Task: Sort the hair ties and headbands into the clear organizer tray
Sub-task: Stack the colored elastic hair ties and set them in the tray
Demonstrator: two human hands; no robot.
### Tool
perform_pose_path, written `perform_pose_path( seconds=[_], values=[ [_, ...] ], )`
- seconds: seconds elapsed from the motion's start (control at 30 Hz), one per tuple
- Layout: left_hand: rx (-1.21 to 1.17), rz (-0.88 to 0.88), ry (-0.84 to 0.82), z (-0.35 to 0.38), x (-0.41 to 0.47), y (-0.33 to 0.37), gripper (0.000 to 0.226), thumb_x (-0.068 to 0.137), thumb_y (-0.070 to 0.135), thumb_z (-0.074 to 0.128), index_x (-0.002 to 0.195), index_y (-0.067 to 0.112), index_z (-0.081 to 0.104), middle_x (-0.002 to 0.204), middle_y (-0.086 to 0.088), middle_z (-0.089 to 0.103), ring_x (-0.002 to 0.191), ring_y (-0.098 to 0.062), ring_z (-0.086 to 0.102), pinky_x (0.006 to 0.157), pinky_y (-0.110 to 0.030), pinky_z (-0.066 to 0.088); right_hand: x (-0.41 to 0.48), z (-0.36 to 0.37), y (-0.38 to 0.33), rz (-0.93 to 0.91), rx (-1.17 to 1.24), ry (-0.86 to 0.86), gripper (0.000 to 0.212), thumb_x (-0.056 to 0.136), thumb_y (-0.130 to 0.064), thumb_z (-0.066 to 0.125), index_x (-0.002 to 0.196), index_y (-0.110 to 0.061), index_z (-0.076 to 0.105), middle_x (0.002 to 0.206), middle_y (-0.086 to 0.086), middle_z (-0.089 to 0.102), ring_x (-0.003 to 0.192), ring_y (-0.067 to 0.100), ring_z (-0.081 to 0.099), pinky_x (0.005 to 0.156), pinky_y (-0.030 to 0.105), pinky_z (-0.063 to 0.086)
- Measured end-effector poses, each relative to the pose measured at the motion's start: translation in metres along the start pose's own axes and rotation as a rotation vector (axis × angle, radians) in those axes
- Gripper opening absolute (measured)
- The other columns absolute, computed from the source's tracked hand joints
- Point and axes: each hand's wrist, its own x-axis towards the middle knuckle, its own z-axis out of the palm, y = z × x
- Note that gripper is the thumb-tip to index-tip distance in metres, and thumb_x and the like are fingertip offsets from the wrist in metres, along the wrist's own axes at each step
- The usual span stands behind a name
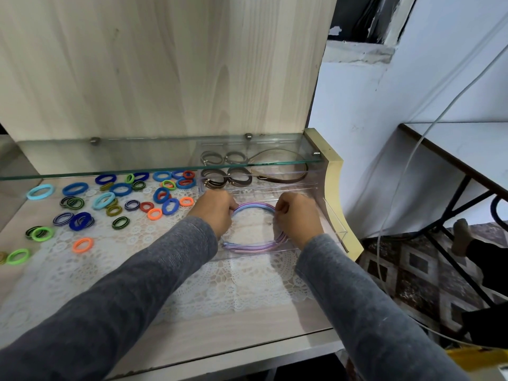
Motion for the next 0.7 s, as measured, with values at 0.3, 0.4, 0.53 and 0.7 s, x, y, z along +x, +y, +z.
perform_pose_path(
  seconds=[0.3, 0.4, 0.53, 0.7],
  values=[
    [0.075, 0.075, 0.028, 0.003, -0.002, -0.007, 0.026, 0.09, 0.002, 0.056, 0.105, 0.011, 0.075, 0.104, -0.01, 0.07, 0.094, -0.026, 0.062, 0.083, -0.037, 0.052, 0.006, -0.025, -0.007, -0.002, -0.092, -0.21, 0.016, 0.084, -0.008, 0.068, 0.098, -0.011, 0.076, 0.096, 0.006, 0.072, 0.083, 0.015, 0.061, 0.076, 0.022, 0.049],
    [0.138, 0.1, -0.044, 0.001, -0.003, -0.008, 0.023, 0.09, 0.007, 0.059, 0.107, 0.012, 0.074, 0.108, -0.01, 0.064, 0.101, -0.026, 0.058, 0.086, -0.037, 0.049, 0.006, -0.027, -0.006, -0.007, -0.091, -0.23, 0.015, 0.084, -0.01, 0.069, 0.098, -0.012, 0.076, 0.095, 0.004, 0.073, 0.078, 0.012, 0.059, 0.071, 0.021, 0.045],
    [0.341, 0.144, -0.217, -0.012, -0.01, -0.003, 0.042, 0.095, 0.042, 0.053, 0.131, 0.019, 0.057, 0.138, -0.001, 0.051, 0.124, -0.024, 0.047, 0.105, -0.038, 0.037, 0.004, -0.026, -0.002, 0.013, -0.043, -0.224, 0.011, 0.083, -0.011, 0.07, 0.093, -0.015, 0.074, 0.091, 0.001, 0.07, 0.068, 0.005, 0.054, 0.056, 0.011, 0.039],
    [0.466, 0.144, -0.375, -0.022, -0.016, -0.005, 0.078, 0.085, 0.074, 0.042, 0.148, 0.031, 0.031, 0.15, 0.008, 0.042, 0.137, -0.021, 0.037, 0.117, -0.042, 0.011, 0.004, -0.027, -0.004, 0.035, -0.072, -0.24, 0.012, 0.085, -0.012, 0.068, 0.095, -0.015, 0.075, 0.093, 0.002, 0.07, 0.077, 0.013, 0.058, 0.069, 0.021, 0.049]
  ],
)
